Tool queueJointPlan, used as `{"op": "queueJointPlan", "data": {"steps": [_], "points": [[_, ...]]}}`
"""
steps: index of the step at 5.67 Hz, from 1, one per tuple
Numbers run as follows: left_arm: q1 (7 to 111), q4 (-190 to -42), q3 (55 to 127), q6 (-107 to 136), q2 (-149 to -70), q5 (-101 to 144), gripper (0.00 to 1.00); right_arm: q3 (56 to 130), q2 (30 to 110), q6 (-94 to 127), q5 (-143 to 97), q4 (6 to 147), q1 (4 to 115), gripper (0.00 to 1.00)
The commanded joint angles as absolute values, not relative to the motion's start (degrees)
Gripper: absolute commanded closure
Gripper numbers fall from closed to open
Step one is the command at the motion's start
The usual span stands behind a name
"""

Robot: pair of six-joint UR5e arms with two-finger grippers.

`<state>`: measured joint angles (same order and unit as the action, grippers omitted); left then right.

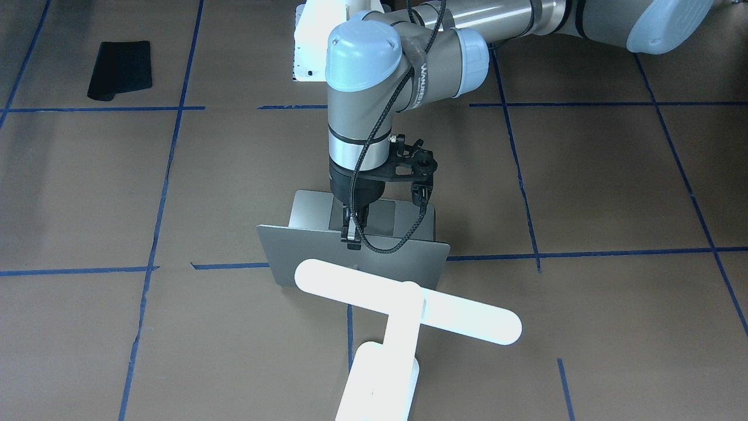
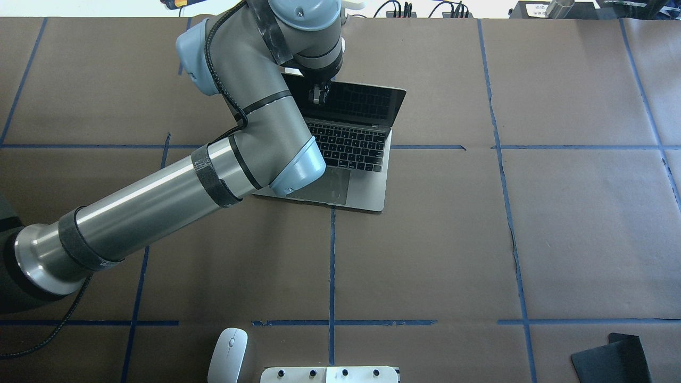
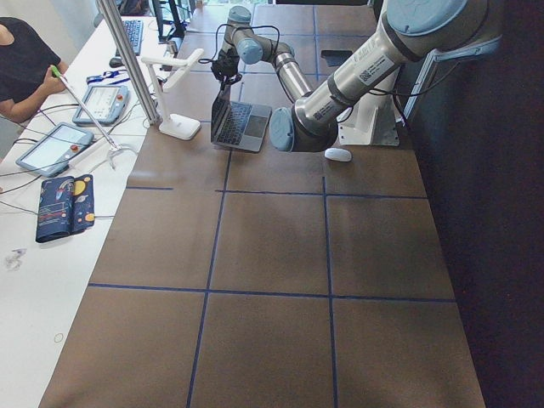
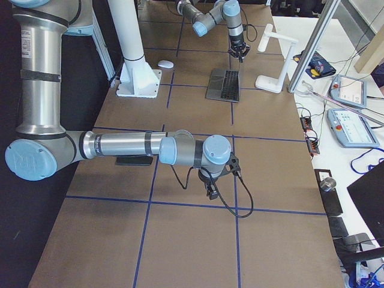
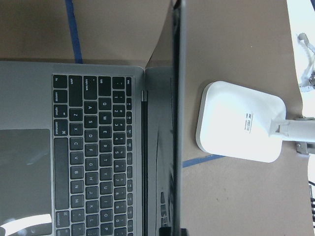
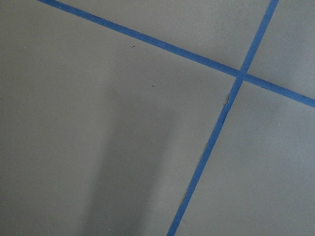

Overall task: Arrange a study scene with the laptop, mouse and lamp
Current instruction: 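Carry the laptop with the left gripper to in front of the white lamp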

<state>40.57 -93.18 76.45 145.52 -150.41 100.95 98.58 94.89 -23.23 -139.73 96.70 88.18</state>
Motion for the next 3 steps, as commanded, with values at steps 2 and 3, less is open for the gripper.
{"op": "queueJointPlan", "data": {"steps": [2,3], "points": [[40.87,-93.08,75.85,149.84,-150.47,99.05,1.0,98.09,94.83,-23.2,-139.75,96.68,88.15,0.0],[40.96,-92.9,75.85,150.64,-150.47,97.4,0.97,98.0,94.83,-23.29,-139.75,96.68,88.15,0.0]]}}
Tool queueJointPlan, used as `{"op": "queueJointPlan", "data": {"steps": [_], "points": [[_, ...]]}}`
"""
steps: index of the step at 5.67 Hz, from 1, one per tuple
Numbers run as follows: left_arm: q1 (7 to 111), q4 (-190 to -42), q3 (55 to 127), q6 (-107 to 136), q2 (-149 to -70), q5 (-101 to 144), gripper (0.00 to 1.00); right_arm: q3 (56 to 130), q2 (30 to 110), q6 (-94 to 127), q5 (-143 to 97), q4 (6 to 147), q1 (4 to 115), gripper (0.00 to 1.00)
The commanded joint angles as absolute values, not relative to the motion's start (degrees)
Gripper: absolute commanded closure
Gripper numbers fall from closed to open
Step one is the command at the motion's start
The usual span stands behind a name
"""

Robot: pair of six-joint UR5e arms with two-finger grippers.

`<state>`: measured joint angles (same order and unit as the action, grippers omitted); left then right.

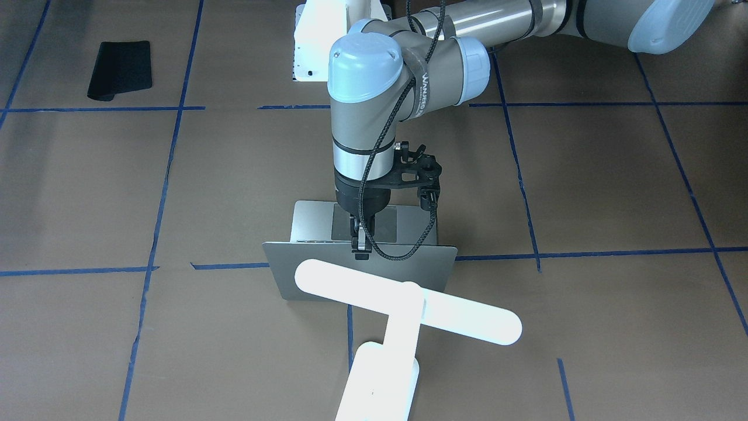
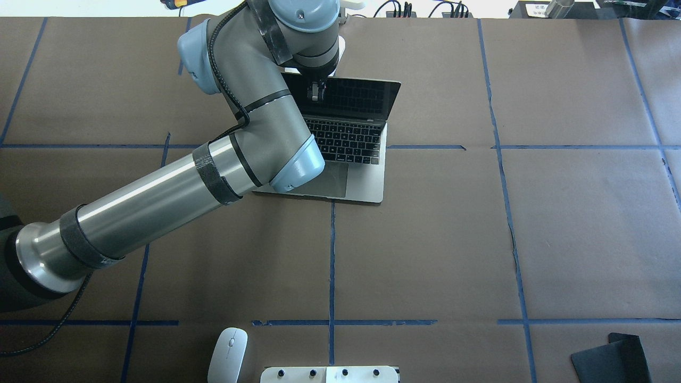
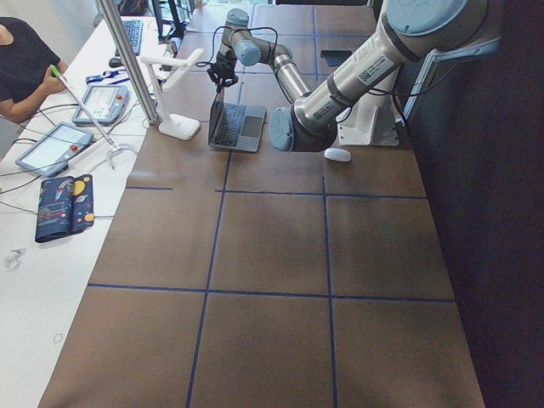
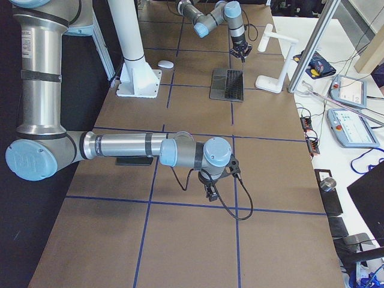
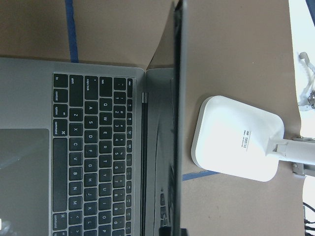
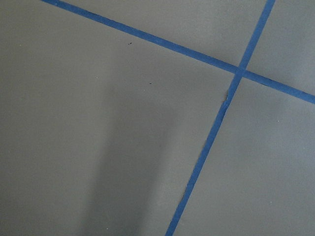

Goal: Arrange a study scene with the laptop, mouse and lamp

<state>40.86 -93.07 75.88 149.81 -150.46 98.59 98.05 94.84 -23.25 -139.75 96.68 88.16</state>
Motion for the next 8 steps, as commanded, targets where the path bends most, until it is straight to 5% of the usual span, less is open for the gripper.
{"op": "queueJointPlan", "data": {"steps": [1,2,5,8], "points": [[41.04,-92.9,75.85,150.73,-150.29,97.12,0.86,98.0,94.83,-23.2,-139.75,96.68,88.15,0.0],[41.04,-93.25,75.85,150.04,-150.12,97.12,0.31,97.91,94.83,-23.2,-139.75,96.68,88.15,0.0],[40.96,-93.16,83.62,145.03,-145.58,97.82,0.19,98.53,94.92,-8.0,-143.17,89.44,86.06,0.0],[40.43,-92.72,100.15,139.15,-135.3,103.01,0.07,98.79,100.17,45.69,-142.57,50.34,71.16,0.0]]}}
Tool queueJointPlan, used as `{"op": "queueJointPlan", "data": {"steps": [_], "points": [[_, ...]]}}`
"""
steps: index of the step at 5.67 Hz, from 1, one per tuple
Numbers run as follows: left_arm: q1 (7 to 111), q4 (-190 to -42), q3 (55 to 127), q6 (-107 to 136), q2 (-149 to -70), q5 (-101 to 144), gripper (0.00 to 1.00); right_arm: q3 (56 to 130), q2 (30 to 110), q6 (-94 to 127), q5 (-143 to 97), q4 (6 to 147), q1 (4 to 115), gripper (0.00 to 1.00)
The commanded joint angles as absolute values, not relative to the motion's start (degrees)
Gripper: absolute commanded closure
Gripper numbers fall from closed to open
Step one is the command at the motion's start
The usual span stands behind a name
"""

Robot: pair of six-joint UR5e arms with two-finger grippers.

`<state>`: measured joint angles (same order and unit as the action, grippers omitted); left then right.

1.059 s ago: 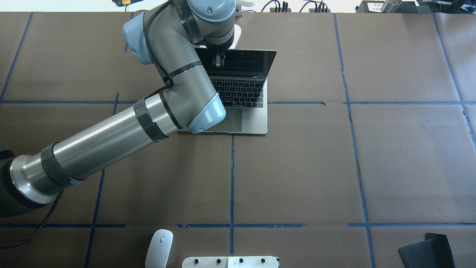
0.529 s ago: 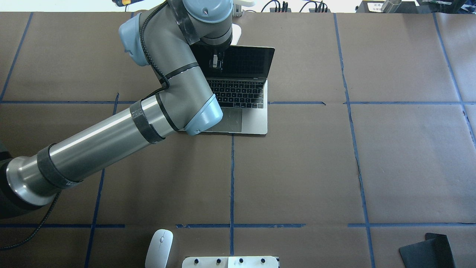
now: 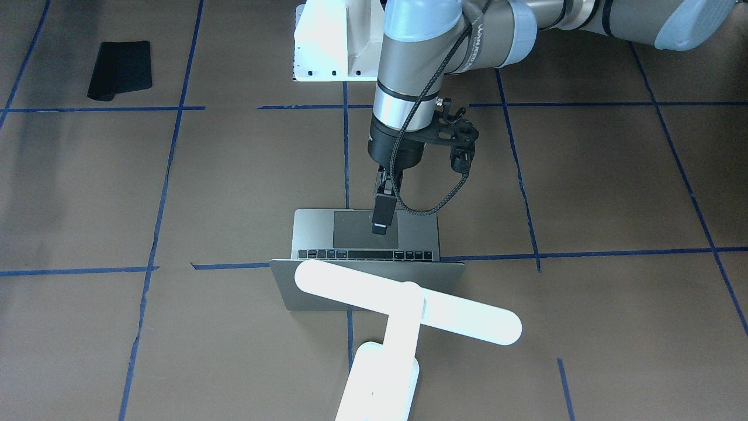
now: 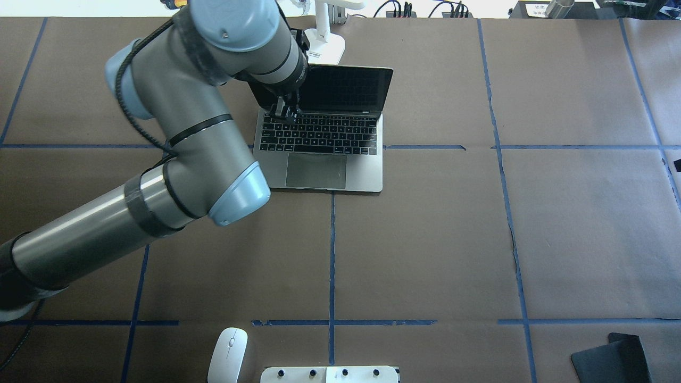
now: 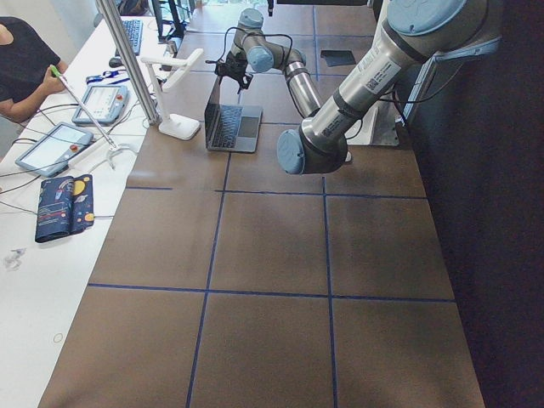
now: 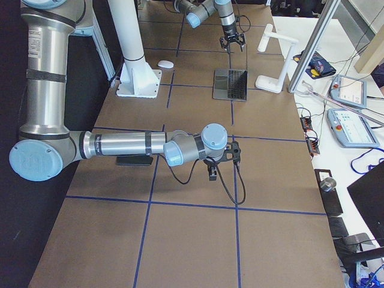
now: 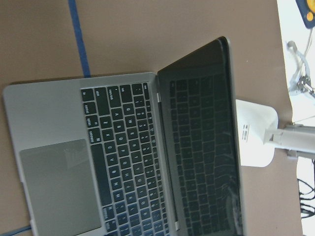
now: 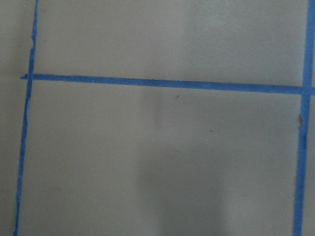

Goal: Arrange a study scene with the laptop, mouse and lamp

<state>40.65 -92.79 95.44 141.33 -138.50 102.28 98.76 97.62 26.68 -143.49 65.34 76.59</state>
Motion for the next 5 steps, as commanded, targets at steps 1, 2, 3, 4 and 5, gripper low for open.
{"op": "queueJointPlan", "data": {"steps": [1,2,3,4,5], "points": [[38.69,-92.46,104.63,132.17,-131.52,103.01,0.01,100.53,103.68,56.23,-136.21,41.57,64.06,0.0],[35.28,-92.37,109.55,127.58,-126.53,102.75,0.0,107.42,108.93,62.78,-128.23,40.62,55.98,0.0],[32.55,-92.37,112.04,124.4,-123.6,102.66,0.0,110.62,113.6,65.97,-126.49,40.34,52.42,0.0],[30.08,-92.37,113.54,116.27,-121.57,102.48,0.0,110.65,116.77,68.88,-125.17,36.51,49.6,0.0],[27.1,-92.46,116.34,110.88,-118.51,102.31,0.0,110.65,118.02,76.39,-121.15,33.43,44.26,0.0]]}}
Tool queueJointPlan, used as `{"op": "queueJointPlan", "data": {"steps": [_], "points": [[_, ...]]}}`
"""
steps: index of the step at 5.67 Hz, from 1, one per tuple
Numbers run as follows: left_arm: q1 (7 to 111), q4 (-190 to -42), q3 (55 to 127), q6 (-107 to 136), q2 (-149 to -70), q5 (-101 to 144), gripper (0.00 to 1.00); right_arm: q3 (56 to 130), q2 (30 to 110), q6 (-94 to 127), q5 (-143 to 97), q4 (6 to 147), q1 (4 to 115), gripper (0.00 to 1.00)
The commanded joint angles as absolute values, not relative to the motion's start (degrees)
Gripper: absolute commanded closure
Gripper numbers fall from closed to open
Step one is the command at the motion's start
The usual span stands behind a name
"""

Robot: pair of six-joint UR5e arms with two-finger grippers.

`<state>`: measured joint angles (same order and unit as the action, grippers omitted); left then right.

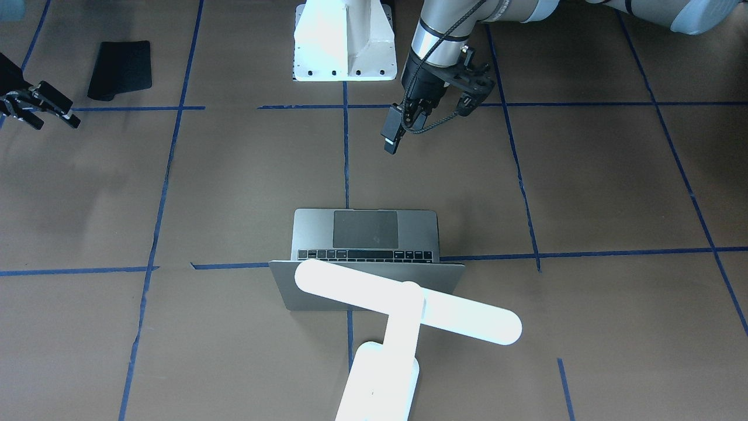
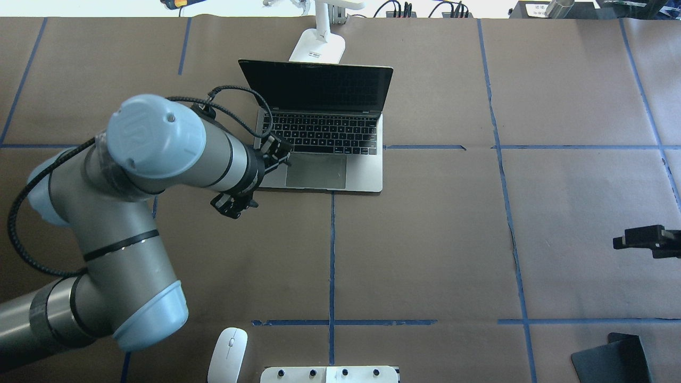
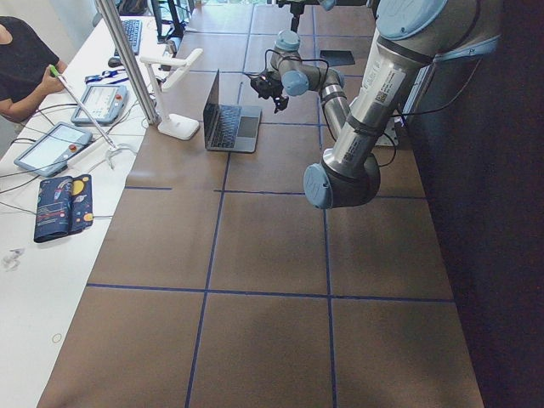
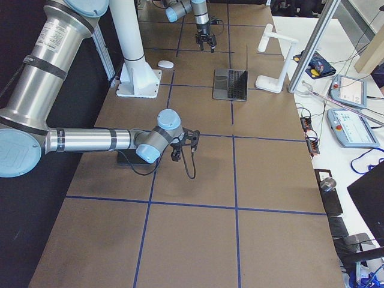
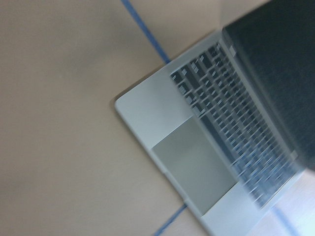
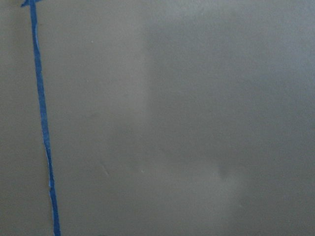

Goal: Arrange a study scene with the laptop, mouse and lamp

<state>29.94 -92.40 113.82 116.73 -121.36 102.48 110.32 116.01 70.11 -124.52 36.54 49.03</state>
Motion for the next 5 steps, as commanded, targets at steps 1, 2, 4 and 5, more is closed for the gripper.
{"op": "queueJointPlan", "data": {"steps": [1,2,4,5], "points": [[25.42,-92.46,117.15,110.83,-117.61,102.22,0.0,110.65,120.13,76.9,-121.2,29.92,41.86,0.0],[25.14,-92.46,117.25,110.92,-117.77,102.22,0.0,110.48,125.02,76.82,-119.63,23.53,38.62,0.0],[24.52,-92.46,117.25,110.92,-117.95,102.39,0.0,109.69,126.3,77.16,-109.76,22.15,27.49,0.01],[24.0,-92.46,117.33,110.92,-117.86,102.31,0.0,108.03,126.3,77.69,-107.95,22.15,24.64,0.01]]}}
